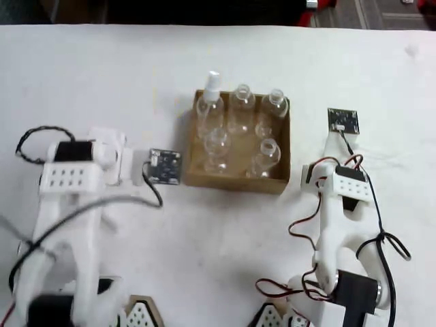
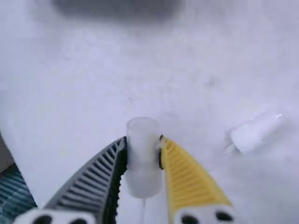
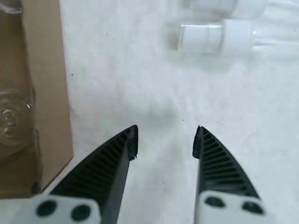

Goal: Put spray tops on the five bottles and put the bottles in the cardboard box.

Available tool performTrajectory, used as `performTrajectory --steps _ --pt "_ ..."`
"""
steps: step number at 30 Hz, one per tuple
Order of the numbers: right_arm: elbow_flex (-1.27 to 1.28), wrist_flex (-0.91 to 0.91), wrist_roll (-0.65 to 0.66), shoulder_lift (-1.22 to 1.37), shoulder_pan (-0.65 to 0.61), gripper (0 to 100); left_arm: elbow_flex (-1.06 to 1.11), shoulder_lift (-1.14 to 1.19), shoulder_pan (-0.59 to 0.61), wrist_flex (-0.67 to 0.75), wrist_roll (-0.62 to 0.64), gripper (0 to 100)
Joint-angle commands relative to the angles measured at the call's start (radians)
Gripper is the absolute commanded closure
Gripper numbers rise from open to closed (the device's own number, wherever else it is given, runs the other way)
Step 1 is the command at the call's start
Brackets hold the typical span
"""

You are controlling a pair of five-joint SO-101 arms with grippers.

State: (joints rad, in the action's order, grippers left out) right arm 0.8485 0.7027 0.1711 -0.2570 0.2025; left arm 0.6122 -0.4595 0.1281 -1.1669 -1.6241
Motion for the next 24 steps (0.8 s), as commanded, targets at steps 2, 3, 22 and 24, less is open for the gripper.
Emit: performTrajectory --steps 2,3,22,24 --pt "-0.006 -0.015 0.012 -0.005 -0.005 82.5 -0.035 -0.271 -0.076 -0.057 0.31 98" --pt "-0.005 -0.015 0.012 -0.005 -0.005 82.5 -0.035 -0.298 -0.087 -0.054 0.379 98" --pt "-0.003 -0.015 0.012 -0.005 -0.005 82.5 -0.252 -0.636 -0.263 0.061 1.28 97" --pt "-0.003 -0.015 0.012 -0.005 -0.005 82.5 -0.258 -0.638 -0.315 0.061 1.303 97"
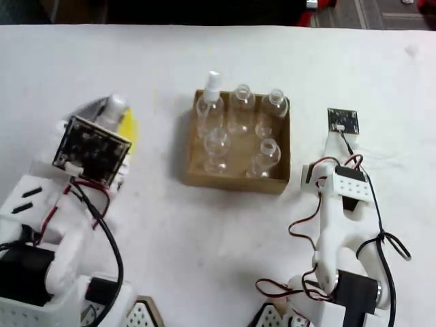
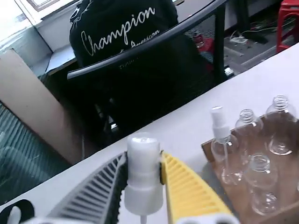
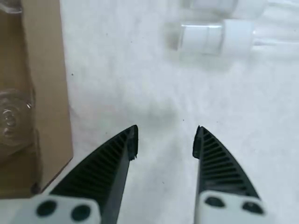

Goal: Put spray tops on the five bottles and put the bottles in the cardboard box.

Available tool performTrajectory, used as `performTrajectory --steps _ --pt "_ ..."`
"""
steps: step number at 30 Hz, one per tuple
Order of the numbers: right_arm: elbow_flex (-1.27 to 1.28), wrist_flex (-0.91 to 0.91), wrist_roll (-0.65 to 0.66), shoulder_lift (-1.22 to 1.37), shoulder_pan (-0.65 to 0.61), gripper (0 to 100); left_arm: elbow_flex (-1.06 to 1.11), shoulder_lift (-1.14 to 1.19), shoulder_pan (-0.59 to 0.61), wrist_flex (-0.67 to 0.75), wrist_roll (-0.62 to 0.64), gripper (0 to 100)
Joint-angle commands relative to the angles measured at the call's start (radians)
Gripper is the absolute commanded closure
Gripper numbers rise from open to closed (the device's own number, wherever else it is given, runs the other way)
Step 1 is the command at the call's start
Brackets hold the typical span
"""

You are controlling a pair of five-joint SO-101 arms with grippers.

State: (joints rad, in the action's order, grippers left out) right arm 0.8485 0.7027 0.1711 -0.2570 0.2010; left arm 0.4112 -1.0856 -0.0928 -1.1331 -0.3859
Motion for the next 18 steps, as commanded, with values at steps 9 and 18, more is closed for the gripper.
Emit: performTrajectory --steps 9,18 --pt "-0.003 -0.015 0.012 -0.005 -0.005 82.4 -0.048 -0.01 -0.134 0.074 0.061 98" --pt "-0.005 -0.015 0.012 -0.005 -0.005 82.4 -0.043 0.004 -0.185 0.39 0.666 98"
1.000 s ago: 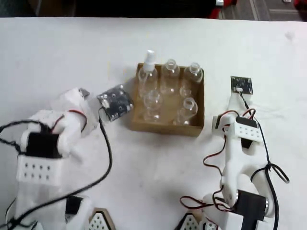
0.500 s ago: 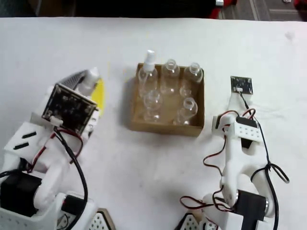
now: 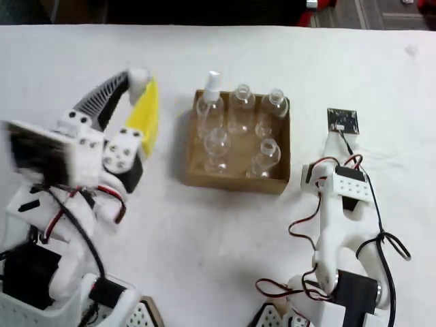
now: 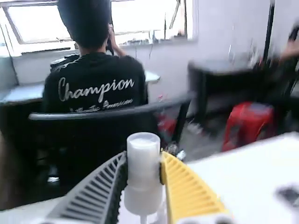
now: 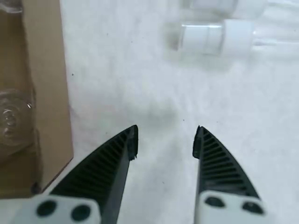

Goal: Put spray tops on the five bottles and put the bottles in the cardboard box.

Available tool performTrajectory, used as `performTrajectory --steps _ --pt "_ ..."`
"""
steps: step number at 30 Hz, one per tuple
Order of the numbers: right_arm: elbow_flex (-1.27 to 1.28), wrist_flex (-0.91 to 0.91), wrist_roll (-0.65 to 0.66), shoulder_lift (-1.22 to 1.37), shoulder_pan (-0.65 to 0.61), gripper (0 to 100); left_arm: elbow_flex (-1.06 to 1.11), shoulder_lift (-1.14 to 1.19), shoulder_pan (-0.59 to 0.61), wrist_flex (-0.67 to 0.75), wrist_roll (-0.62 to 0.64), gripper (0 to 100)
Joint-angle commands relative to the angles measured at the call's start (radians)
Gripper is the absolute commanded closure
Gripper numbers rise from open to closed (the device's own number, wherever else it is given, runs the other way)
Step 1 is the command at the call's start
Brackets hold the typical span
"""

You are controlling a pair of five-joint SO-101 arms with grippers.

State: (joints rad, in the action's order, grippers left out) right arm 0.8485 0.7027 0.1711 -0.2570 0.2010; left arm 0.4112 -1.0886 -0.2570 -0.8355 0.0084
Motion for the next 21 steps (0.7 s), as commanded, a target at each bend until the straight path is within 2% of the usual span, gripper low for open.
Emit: performTrajectory --steps 1,8,21 --pt "-0.005 -0.015 0.012 -0.005 -0.005 82.4 -0.032 0.024 -0.033 0.114 0.29 98" --pt "-0.005 -0.015 0.012 -0.005 -0.005 82.4 -0.015 0.232 -0.076 0.276 0.296 98" --pt "-0.003 -0.036 0.014 -0.005 -0.005 82.3 -0.169 0.533 -0.108 0.241 0.295 98"
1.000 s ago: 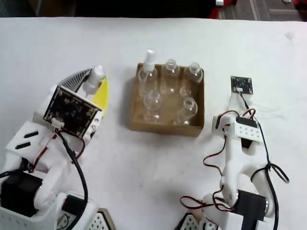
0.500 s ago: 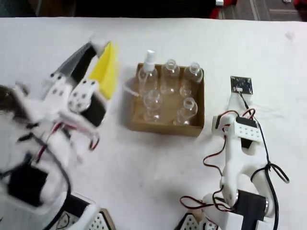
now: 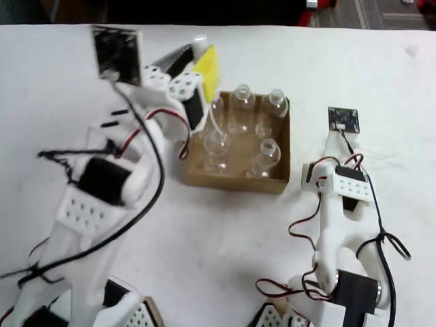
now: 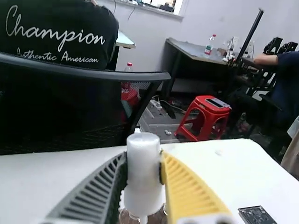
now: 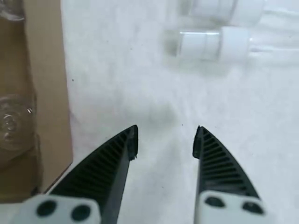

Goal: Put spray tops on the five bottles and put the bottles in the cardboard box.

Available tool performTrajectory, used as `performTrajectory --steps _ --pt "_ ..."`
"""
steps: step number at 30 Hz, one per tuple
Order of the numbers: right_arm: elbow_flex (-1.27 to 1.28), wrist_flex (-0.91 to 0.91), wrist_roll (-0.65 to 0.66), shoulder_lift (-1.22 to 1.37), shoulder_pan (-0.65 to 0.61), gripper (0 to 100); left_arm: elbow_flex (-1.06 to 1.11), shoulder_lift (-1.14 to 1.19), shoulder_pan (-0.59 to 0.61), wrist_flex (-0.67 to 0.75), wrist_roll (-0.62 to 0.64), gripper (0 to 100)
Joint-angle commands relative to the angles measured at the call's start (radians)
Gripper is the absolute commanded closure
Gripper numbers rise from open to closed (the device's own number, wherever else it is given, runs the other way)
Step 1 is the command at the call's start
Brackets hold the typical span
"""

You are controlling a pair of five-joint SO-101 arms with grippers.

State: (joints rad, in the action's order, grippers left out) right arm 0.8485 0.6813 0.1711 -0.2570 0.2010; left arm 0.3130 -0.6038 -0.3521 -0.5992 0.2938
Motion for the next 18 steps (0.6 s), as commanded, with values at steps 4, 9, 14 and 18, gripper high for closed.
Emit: performTrajectory --steps 4,9,14,18 --pt "-0.005 -0.015 0.014 -0.005 -0.005 82.3 -0.095 0.088 -0.005 0.005 0.009 98" --pt "-0.005 -0.015 0.014 -0.005 -0.005 82.3 -0.095 0.127 -0.005 0.005 0.009 98" --pt "-0.005 -0.015 0.014 -0.005 -0.005 82.3 -0.101 0.14 -0.002 0.032 0.009 98" --pt "-0.005 -0.015 0.014 -0.005 -0.005 82.3 -0.101 0.147 0.016 0.049 0.006 98"
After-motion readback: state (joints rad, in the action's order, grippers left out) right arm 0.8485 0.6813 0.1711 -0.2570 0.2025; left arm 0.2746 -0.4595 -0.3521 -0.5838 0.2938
